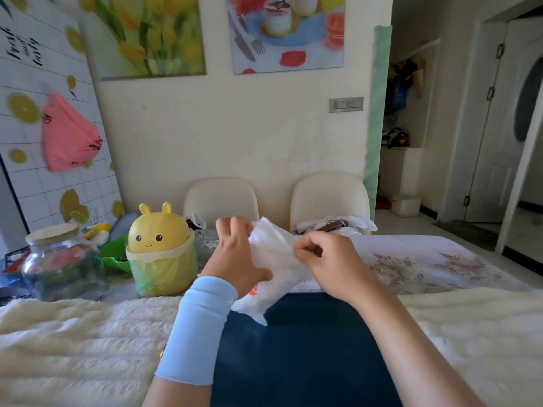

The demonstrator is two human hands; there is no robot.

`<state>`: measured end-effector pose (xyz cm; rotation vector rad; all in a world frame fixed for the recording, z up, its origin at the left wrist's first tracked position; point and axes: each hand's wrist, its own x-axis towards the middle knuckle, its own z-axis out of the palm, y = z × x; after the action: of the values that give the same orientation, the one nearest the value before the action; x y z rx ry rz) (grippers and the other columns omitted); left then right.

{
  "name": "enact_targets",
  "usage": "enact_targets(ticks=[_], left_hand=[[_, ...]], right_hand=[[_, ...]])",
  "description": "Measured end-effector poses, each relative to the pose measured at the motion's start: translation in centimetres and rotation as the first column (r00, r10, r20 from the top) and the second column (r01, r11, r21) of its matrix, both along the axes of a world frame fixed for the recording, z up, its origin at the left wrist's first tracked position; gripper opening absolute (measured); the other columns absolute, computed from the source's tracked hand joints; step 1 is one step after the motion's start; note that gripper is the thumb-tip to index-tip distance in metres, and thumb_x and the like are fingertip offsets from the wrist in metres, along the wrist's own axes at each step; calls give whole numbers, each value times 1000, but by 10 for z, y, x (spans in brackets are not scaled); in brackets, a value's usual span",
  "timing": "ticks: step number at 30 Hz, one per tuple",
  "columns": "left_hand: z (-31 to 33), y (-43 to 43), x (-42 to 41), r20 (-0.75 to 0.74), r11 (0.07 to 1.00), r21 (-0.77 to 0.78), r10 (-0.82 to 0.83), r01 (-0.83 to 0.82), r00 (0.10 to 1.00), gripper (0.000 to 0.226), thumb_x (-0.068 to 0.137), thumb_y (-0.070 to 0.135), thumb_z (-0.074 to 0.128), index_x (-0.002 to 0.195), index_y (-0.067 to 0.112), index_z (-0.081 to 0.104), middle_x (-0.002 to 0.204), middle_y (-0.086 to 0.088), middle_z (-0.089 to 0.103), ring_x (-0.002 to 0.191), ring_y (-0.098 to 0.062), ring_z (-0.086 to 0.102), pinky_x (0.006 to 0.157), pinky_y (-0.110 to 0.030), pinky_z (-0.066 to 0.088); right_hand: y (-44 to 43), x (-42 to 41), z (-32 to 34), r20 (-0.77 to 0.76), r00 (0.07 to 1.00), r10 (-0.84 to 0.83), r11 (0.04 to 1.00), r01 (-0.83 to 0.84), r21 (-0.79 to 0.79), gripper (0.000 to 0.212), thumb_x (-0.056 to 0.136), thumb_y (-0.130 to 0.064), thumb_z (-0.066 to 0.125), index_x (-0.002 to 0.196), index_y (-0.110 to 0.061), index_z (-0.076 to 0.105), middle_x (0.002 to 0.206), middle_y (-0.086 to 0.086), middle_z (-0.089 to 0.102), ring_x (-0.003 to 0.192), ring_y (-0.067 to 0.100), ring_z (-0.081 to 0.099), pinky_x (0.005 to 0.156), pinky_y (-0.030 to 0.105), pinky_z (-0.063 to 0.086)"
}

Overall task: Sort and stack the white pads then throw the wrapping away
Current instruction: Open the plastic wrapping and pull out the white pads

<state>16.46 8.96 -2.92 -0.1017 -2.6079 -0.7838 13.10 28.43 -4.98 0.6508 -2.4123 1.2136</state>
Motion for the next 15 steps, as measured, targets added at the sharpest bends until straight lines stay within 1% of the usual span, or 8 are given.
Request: enact_targets(ticks=[1,3,4,6,8,10,12,15], left_hand=[[-2,0,-1,54,999,-54,0,3,999,78,67,25,85,125,20,33,122,3,21,93,-18,50,83,-24,42],[-10,3,-3,164,988,-145,-33,57,986,88,62,41,84,133,26,33,127,6,18,114,-18,42,98,-35,44],[-15,5,-4,201,981,-174,-47,83,978,97,58,49,83,137,31,31,128,8,18,122,-16,34,104,-39,42],[-24,9,-8,204,976,-196,-52,93,978,102,55,54,83,139,42,27,131,9,22,129,-15,27,107,-38,38],[-26,7,-10,178,984,-153,-69,96,982,99,58,49,84,140,47,27,132,9,30,130,-18,30,104,-34,39],[-26,0,-12,170,990,-68,-110,123,979,100,61,42,85,142,47,27,133,12,37,127,-17,37,102,-32,40],[-25,-6,-11,171,989,15,-149,149,974,98,63,35,86,141,44,29,131,15,44,118,-15,46,97,-29,42],[-29,-13,-13,193,986,63,-163,153,968,85,64,36,87,132,36,36,127,14,52,112,-15,53,95,-30,44]], right_hand=[[-2,1,-1,55,998,34,999,-34,9,13,94,-22,66,83,-28,70,82,-13,70,77,2,61,76,23,51],[-5,1,-5,100,993,57,998,-60,30,16,93,-21,65,80,-29,69,82,-9,71,79,10,63,79,32,53],[-5,1,-6,106,992,60,997,-64,33,16,94,-21,64,80,-29,69,82,-9,71,80,11,64,79,32,53],[-3,2,-7,107,991,82,995,-87,41,16,96,-20,63,86,-31,71,86,-11,72,82,5,64,77,22,50],[1,2,-7,99,991,90,994,-97,60,22,99,-16,59,94,-31,74,94,-15,72,84,1,63,77,16,48],[5,-2,-8,86,992,91,991,-98,89,34,100,-8,52,101,-31,77,107,-20,70,93,2,63,87,19,50],[6,-5,-10,56,995,88,985,-95,146,38,98,-4,53,111,-31,76,115,-22,66,97,0,62,92,20,49],[2,-5,-14,6,994,113,959,-110,260,31,89,-17,69,115,-35,72,110,-18,64,76,3,55,79,28,52]])
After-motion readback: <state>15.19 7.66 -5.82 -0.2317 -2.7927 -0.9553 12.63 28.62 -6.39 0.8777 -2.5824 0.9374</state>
